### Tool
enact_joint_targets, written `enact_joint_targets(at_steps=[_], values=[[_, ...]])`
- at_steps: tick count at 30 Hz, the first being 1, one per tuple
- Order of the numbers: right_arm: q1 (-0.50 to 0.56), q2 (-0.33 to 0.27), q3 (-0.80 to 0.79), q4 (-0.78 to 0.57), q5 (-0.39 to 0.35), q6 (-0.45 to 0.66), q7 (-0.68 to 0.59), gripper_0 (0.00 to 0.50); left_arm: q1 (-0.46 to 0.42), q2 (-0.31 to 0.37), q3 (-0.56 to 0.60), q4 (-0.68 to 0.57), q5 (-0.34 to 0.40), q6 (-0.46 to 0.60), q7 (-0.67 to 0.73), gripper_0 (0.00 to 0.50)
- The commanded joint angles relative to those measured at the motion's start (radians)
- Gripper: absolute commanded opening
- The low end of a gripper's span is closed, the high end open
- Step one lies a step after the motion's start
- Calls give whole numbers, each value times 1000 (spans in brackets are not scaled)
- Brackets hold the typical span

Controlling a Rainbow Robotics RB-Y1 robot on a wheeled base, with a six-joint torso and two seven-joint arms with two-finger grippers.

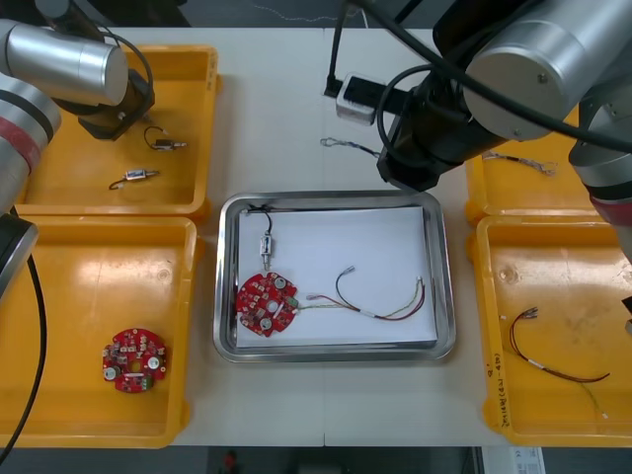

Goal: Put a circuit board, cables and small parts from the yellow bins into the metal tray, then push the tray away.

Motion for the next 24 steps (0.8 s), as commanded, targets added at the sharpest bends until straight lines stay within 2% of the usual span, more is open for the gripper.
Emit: enact_joint_targets(at_steps=[1,5,6,7,8,9,15,20,24], values=[[51,-5,25,-32,0,-51,89,0,-54,-18,-23,1,15,-12,-73,500],[78,-6,51,-32,17,-87,155,0,-54,-18,-45,2,27,-12,-74,500],[89,-6,57,-32,21,-101,180,0,-54,-18,-51,1,30,-12,-74,484],[103,-6,57,-33,21,-115,200,0,-53,-18,-55,2,33,-12,-73,270],[108,-6,57,-32,24,-121,210,0,-53,-18,-55,1,35,-15,-73,160],[123,-6,57,-32,31,-135,229,0,-50,-18,-57,2,36,-15,-74,2],[183,-12,97,-32,92,-196,318,0,-48,-18,-57,1,41,-18,-76,0],[204,-21,163,-32,155,-229,319,0,-48,-16,-55,1,41,-16,-76,0],[215,-25,200,-21,175,-252,319,0,-50,-12,-42,1,36,-1,-82,0]])
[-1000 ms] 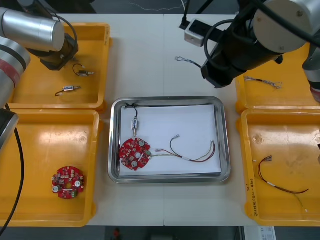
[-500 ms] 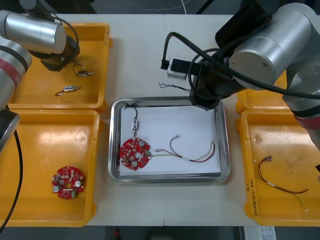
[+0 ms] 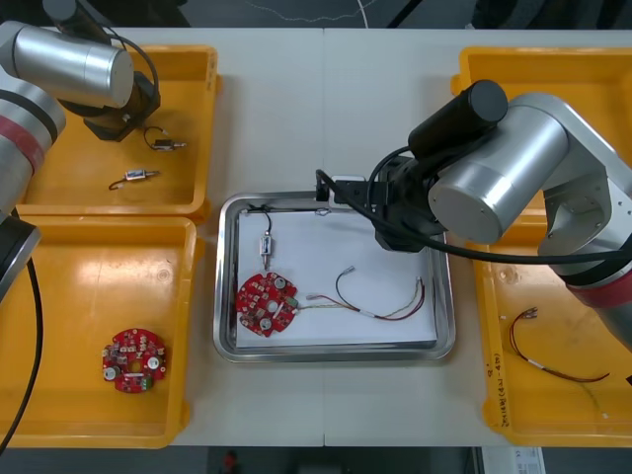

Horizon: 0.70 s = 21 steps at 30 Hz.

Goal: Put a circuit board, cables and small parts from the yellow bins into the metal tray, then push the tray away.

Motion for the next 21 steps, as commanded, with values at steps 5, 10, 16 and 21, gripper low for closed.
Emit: enact_joint_targets(at_steps=[5,10,16,21], values=[[26,-27,68,19,23,-32,23,0,-45,6,59,-58,-27,119,-93,0],[29,-30,77,65,24,-54,37,0,-45,20,101,-118,-40,215,-107,0],[29,-30,86,118,24,-109,48,0,-45,35,138,-189,-45,321,-126,0],[29,-31,85,119,14,-109,48,120,-45,48,167,-267,-46,436,-136,0]])
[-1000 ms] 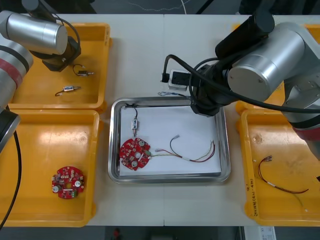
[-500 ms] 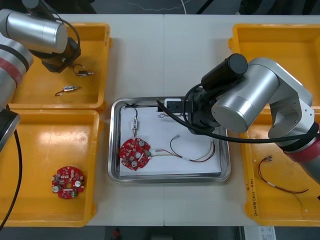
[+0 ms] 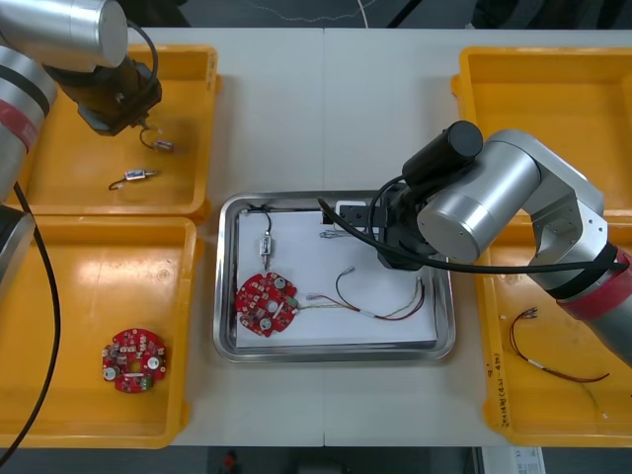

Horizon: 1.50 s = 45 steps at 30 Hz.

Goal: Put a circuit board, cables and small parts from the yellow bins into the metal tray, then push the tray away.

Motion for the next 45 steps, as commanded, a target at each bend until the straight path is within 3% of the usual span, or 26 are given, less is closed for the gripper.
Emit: enact_joint_targets(at_steps=[1,2,3,4,22,31,35,40,45], values=[[7,-25,15,-9,-4,-10,44,227,-40,47,51,-104,-13,100,-73,0],[7,-25,13,-11,-6,-10,44,389,-37,48,55,-121,-13,123,-76,0],[7,-25,13,-14,-9,-10,44,488,-34,48,62,-142,-13,146,-78,0],[4,-25,13,-15,-9,-10,43,500,-32,48,65,-153,-15,158,-78,0],[9,-27,-42,-136,-23,139,12,500,127,59,88,-589,24,469,-47,0],[72,16,-200,-225,-35,277,-13,500,210,54,88,-817,68,595,-16,0],[81,47,-292,-275,-35,398,-88,500,238,37,88,-905,82,637,-1,1],[102,76,-393,-377,26,550,-217,500,262,4,86,-990,104,672,22,0],[133,71,-465,-476,91,550,-341,500,264,-21,52,-1056,133,688,47,0]])
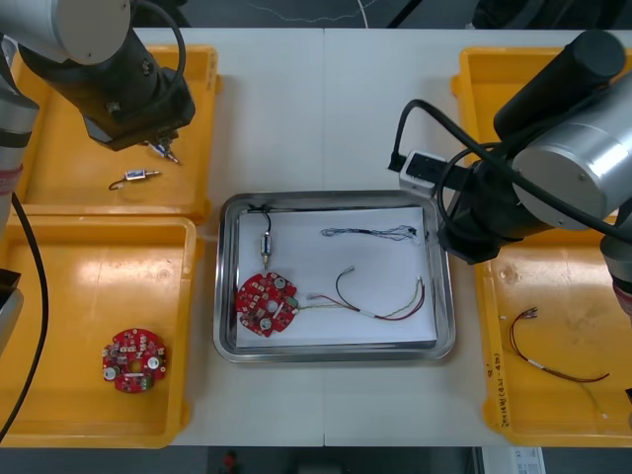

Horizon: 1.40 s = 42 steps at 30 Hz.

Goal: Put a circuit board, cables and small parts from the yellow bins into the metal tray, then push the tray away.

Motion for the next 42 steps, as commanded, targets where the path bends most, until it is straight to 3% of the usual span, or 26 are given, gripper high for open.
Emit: enact_joint_targets(at_steps=[1,13,19,22,29,42], values=[[43,8,-97,-120,52,6,-124,500,9,-37,-15,-89,27,16,57,0],[212,-74,-269,-218,109,6,-370,500,23,-112,-174,-171,41,10,137,1],[275,-117,-364,-214,73,6,-468,500,30,-138,-266,-171,42,-51,162,0],[301,-127,-445,-189,18,6,-509,500,36,-144,-324,-160,47,-77,174,0],[324,-140,-607,-102,-77,6,-535,500,69,-144,-415,-154,36,-137,191,0],[324,-140,-657,-31,-49,6,-566,500,99,-144,-536,-68,-39,-263,217,1]])
